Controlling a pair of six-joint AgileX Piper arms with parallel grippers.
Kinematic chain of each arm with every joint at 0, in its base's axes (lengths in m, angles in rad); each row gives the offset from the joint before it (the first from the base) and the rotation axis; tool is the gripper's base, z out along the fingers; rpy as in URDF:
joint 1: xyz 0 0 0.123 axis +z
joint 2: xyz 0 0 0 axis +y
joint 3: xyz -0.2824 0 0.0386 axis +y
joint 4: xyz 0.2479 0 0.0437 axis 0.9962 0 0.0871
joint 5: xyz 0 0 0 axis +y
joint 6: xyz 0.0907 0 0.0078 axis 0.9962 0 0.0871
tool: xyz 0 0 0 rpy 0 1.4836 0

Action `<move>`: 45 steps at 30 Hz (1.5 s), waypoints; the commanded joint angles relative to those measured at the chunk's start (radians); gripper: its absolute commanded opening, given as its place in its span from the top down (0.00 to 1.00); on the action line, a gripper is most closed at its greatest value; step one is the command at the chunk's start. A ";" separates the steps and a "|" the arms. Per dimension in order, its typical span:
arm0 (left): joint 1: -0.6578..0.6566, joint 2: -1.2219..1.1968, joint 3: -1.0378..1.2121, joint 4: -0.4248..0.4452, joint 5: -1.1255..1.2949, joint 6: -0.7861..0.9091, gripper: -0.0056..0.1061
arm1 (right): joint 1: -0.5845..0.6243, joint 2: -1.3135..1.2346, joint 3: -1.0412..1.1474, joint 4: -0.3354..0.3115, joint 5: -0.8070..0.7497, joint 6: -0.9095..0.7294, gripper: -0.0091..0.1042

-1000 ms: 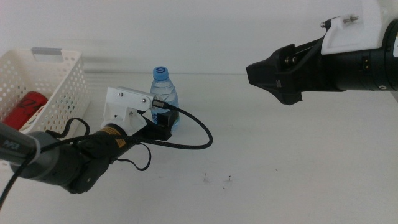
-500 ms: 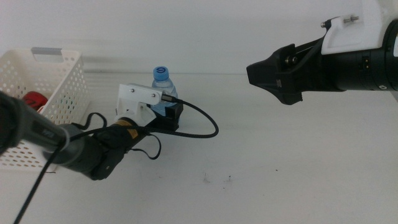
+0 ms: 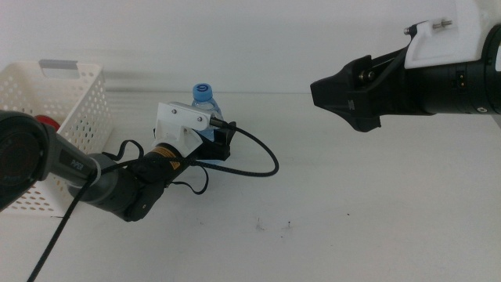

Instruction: Use arms to grab the bottles and put them into the dustbin to the left of the table.

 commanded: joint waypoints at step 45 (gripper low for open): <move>0.395 -0.635 -0.595 -0.441 1.970 0.542 0.97 | 0.003 -0.006 -0.008 -0.004 -0.005 -0.010 0.16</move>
